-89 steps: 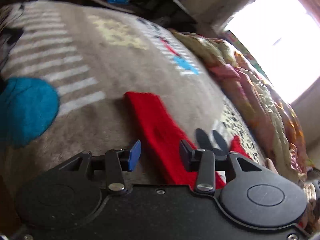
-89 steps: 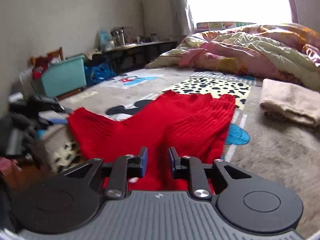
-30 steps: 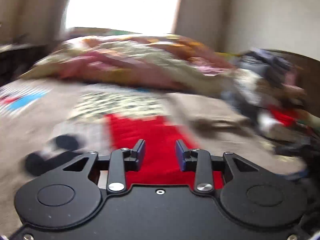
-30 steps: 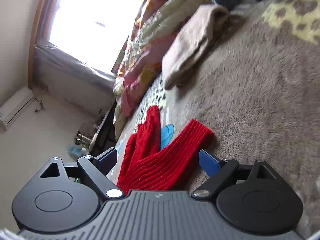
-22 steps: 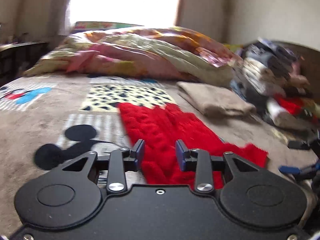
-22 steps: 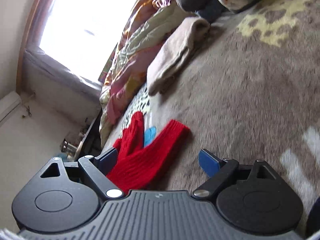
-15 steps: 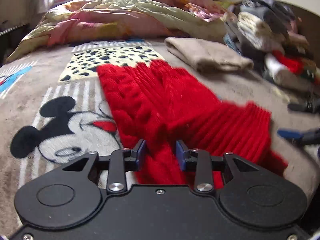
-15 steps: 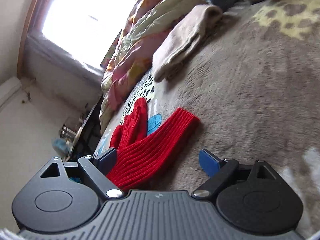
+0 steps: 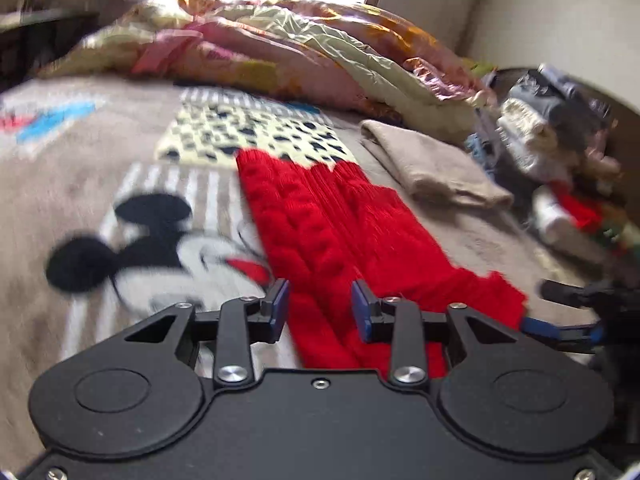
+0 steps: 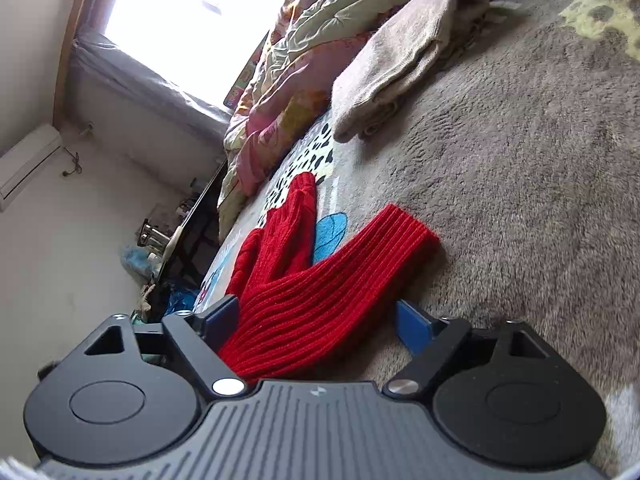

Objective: Fold clothes
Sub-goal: 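Move the right gripper to the other sleeve cuff and close on it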

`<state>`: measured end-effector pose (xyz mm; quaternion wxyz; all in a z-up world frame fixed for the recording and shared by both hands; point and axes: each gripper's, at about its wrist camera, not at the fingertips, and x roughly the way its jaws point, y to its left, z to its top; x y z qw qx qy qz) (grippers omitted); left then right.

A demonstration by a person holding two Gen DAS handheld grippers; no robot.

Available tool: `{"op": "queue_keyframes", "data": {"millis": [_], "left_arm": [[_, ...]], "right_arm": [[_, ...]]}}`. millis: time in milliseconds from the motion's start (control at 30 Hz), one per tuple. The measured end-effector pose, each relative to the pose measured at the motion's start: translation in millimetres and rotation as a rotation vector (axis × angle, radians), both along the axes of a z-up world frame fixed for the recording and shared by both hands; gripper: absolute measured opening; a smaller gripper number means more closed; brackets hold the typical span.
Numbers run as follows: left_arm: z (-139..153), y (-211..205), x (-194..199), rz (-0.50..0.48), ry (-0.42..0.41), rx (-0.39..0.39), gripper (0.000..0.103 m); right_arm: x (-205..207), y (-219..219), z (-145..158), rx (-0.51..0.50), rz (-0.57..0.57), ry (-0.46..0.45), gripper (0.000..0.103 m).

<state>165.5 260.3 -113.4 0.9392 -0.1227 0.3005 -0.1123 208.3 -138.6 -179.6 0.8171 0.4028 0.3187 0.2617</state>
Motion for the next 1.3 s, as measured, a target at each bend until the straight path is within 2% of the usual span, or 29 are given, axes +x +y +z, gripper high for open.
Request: {"op": "queue_keyframes", "data": {"millis": [67,133,167,200,233,267,300,333,400,500,600,767,800,900,1000,1067,1100,1133,1200,1300], "left_arm": [[-3,2,-11,-0.024,-0.002,-0.03,0.032],[0,-1,-20,-0.065,-0.036,-0.032,0.032],[-1,-6,-25,-0.105,-0.042,-0.026,0.032],[-5,-14,-26,-0.147,-0.017,0.02,0.032],[-11,-24,-26,-0.176,0.035,0.118,0.033],[-17,-33,-26,-0.19,0.072,0.212,0.033],[-18,-35,-28,-0.19,0.068,0.231,0.034],[-16,-35,-30,-0.187,0.06,0.238,0.034],[-5,-28,-31,-0.163,0.027,0.205,0.034],[4,-20,-24,-0.092,-0.042,0.156,0.034],[8,-17,-1,-0.022,-0.107,0.117,0.034],[5,-23,50,0.049,-0.143,0.094,0.033],[2,-27,60,0.046,-0.139,0.108,0.033],[-23,-44,91,0.073,0.019,0.282,0.032],[-13,-30,96,0.08,0.003,0.167,0.031],[-2,-27,93,0.077,-0.066,0.158,0.031],[-2,-28,94,0.071,-0.068,0.159,0.031],[-5,-29,97,0.056,-0.049,0.168,0.031],[-19,-38,104,0.002,0.046,0.223,0.032],[-8,-54,90,-0.01,-0.017,0.33,0.032]], "right_arm": [[2,1,-2,0.015,-0.006,0.004,0.069],[3,0,-6,0.036,-0.027,0.025,0.055],[4,0,-8,0.044,-0.037,0.034,0.052],[5,0,-10,0.051,-0.044,0.042,0.044],[5,1,-11,0.053,-0.043,0.049,0.035],[6,4,-12,0.047,-0.027,0.053,0.031],[5,10,-10,0.033,-0.003,0.05,0.027],[4,16,-8,0.014,0.025,0.043,0.026],[-1,26,-4,-0.034,0.054,0.024,0.026],[-7,21,-9,-0.01,0.018,0.031,0.026],[-13,11,-14,0.022,-0.028,0.032,0.023],[-11,7,-19,0.05,-0.035,0.049,0.026],[-10,9,-19,0.052,-0.034,0.05,0.03],[-6,14,-18,0.054,-0.024,0.048,0.038],[-4,18,-14,0.05,-0.017,0.054,0.046],[-4,19,-12,0.05,-0.03,0.067,0.047],[-4,20,-12,0.052,-0.039,0.073,0.047],[-4,20,-13,0.059,-0.054,0.077,0.047],[-4,23,-14,0.056,-0.081,0.079,0.046],[-3,28,-13,0.047,-0.123,0.085,0.046]]}}
